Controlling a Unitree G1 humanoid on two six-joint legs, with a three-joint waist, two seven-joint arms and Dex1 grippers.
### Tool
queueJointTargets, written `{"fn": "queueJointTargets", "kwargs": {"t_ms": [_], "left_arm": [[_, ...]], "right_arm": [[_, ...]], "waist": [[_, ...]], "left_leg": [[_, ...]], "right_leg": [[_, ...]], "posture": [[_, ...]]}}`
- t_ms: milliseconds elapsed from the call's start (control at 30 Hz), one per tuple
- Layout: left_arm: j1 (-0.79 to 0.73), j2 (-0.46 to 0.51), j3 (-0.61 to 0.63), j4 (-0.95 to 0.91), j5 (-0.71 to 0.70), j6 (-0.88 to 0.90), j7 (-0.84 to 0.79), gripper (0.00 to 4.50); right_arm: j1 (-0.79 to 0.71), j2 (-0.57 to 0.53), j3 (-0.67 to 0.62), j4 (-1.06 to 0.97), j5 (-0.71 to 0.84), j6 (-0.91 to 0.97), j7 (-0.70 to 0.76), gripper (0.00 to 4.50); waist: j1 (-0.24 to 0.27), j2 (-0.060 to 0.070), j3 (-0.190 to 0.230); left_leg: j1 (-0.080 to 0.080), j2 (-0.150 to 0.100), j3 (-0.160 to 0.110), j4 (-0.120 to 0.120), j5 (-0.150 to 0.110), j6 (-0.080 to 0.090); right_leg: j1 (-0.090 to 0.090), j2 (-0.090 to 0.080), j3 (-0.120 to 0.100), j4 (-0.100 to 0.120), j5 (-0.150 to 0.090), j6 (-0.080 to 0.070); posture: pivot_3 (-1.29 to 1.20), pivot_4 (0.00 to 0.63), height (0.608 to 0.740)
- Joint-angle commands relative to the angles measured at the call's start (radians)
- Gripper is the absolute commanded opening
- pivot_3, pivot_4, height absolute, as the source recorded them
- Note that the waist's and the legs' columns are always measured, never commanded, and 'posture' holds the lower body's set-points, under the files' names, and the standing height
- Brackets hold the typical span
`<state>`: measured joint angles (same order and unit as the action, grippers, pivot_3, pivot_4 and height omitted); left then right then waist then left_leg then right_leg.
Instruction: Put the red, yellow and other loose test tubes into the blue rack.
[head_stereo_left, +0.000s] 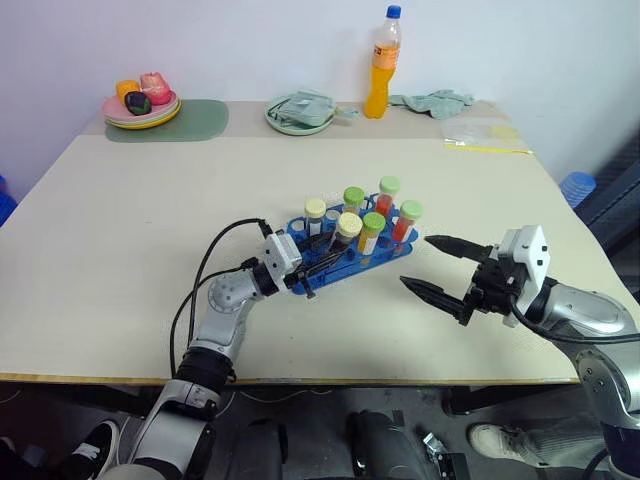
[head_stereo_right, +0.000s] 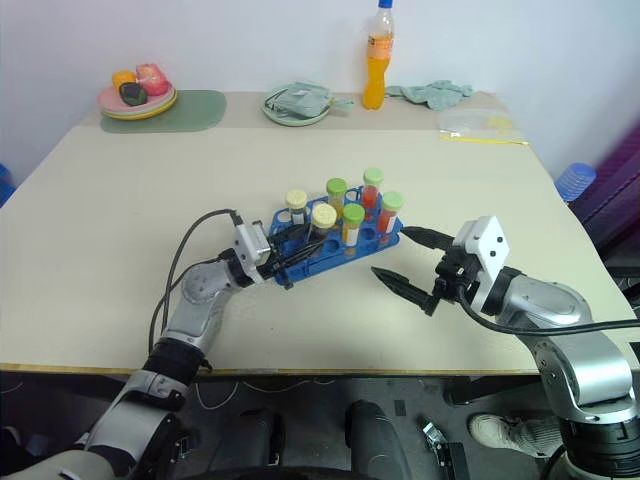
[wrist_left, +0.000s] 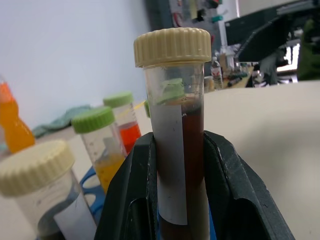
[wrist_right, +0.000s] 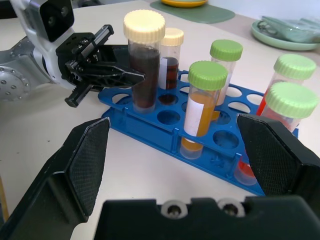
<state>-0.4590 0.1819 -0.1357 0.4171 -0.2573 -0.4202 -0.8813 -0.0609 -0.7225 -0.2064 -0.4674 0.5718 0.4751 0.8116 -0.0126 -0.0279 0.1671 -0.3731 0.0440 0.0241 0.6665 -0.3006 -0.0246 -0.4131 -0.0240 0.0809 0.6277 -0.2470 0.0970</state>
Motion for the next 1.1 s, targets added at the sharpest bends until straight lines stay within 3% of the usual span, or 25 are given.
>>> {"fn": "queueJointTargets", "kwargs": {"t_ms": [33, 133, 367, 400, 733, 967, 1100], "left_arm": [[0.007, -0.012, 0.031, -0.037, -0.068, 0.071, -0.011, 0.72], [0.015, -0.017, 0.046, -0.07, -0.127, 0.138, -0.041, 0.72], [0.037, 0.0, 0.063, -0.147, -0.152, 0.183, -0.072, 4.35], [0.044, 0.012, 0.072, -0.174, -0.158, 0.192, -0.072, 4.47], [0.204, 0.215, 0.155, -0.469, -0.267, 0.364, -0.126, 4.47], [0.268, 0.393, 0.286, -0.498, -0.337, 0.469, -0.179, 4.47], [0.295, 0.458, 0.334, -0.468, -0.314, 0.443, -0.217, 4.47]], "right_arm": [[-0.018, -0.008, -0.018, -0.02, 0.001, -0.02, 0.001, 4.5], [-0.032, -0.007, -0.011, -0.014, -0.002, -0.021, 0.0, 4.5], [-0.063, 0.002, 0.007, 0.004, -0.013, -0.019, 0.001, 4.5], [-0.07, 0.003, 0.012, 0.008, -0.016, -0.02, -0.001, 4.5], [-0.088, 0.011, 0.036, 0.05, -0.027, -0.04, 0.016, 4.5], [-0.085, -0.007, 0.038, 0.092, -0.036, -0.06, 0.07, 4.5], [-0.075, -0.009, 0.032, 0.128, -0.065, -0.109, 0.098, 4.5]], "waist": [[0.0, 0.0, 0.0], [-0.001, 0.0, 0.0], [-0.001, 0.0, 0.0], [-0.002, 0.0, 0.0], [-0.004, 0.0, 0.0], [-0.005, 0.0, 0.0], [-0.005, 0.001, 0.0]], "left_leg": [[0.0, 0.0, 0.0, 0.0, 0.0, 0.0], [0.0, 0.0, 0.0, 0.0, 0.0, 0.0], [0.0, 0.0, -0.001, 0.0, 0.0, 0.0], [0.0, 0.0, 0.0, 0.0, 0.0, 0.0], [0.0, 0.003, 0.0, 0.0, 0.0, 0.0], [0.0, 0.004, 0.0, 0.0, 0.0, 0.0], [0.0, 0.004, 0.0, -0.001, 0.0, 0.0]], "right_leg": [[0.0, 0.0, 0.0, 0.0, 0.0, 0.0], [0.0, 0.0, 0.0, 0.0, 0.0, 0.0], [0.0, 0.0, 0.0, 0.0, 0.0, 0.0], [0.0, 0.0, 0.0, 0.0, -0.001, -0.002], [0.0, 0.003, 0.0, 0.0, -0.002, -0.003], [-0.001, 0.003, 0.0, 0.0, -0.002, -0.004], [-0.002, 0.003, 0.0, 0.0, -0.002, -0.004]], "posture": [[0.0, 0.15, 0.74], [0.0, 0.15, 0.74], [0.0, 0.15, 0.74], [0.0, 0.15, 0.74], [0.0, 0.15, 0.74], [0.0, 0.15, 0.74], [0.0, 0.15, 0.74]]}}
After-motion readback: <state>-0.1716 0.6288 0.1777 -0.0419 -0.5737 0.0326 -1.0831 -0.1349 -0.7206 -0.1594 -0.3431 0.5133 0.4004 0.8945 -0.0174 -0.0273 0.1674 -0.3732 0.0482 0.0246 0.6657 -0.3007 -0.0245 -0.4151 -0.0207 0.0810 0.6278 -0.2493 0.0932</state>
